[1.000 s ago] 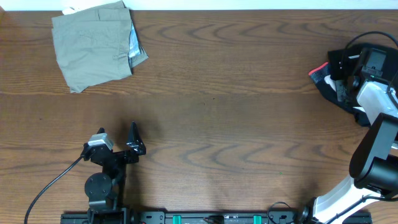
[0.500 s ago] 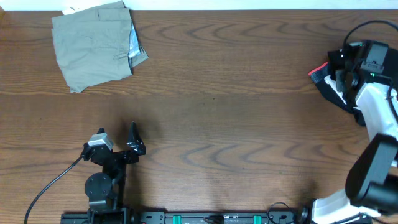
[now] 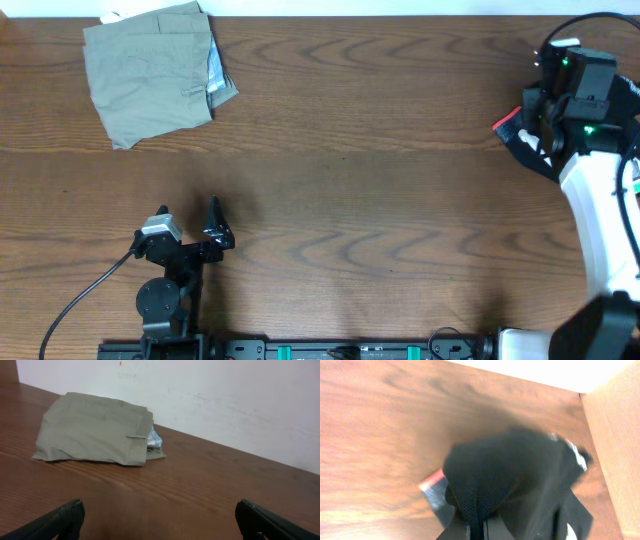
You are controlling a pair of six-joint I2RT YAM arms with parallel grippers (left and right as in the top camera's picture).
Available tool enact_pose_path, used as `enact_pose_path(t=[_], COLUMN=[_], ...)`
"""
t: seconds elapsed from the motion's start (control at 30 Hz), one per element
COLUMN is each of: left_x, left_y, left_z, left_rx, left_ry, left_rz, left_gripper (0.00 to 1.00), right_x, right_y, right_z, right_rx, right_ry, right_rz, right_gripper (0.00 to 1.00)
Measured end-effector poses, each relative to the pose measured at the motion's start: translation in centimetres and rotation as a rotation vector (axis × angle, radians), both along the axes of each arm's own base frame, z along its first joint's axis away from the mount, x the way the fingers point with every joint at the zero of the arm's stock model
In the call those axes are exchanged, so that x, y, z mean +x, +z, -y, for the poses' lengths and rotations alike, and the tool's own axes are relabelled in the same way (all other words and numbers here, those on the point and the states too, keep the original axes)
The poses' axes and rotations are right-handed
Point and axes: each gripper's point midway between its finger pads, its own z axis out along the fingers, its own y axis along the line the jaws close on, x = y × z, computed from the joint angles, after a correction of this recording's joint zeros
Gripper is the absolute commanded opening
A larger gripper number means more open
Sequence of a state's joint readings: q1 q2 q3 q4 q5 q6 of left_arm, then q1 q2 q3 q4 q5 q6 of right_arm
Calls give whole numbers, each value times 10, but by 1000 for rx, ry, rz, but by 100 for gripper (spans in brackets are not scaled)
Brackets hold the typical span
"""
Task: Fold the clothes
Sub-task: 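Reach the right gripper to the black garment pile and grasp it, then drag the black garment left to the table center and release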
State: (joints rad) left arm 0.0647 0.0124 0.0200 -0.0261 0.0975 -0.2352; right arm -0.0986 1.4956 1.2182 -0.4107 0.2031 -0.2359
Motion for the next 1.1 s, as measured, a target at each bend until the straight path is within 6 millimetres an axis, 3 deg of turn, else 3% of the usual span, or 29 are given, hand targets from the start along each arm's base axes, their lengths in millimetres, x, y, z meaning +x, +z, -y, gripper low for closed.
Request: enact_pose_path(t=[0.27,0.6,0.8,1.1], left_x=[0,0,0,0], left_y=[0,0,0,0], left_z=[0,0,0,0], left_rx=[0,0,0,0], left_ry=[0,0,0,0], left_rz=[0,0,0,0], left_gripper=[98,98,98,98], right_x=[-7,-38,-49,-64], right_y=[51,124,138,179], right_z=[-79,-140,-167,-242], right_rx=[65,237,332,712], right_ry=[153,217,260,523], right_rz=[140,364,400,463], right_gripper=[1,1,1,1])
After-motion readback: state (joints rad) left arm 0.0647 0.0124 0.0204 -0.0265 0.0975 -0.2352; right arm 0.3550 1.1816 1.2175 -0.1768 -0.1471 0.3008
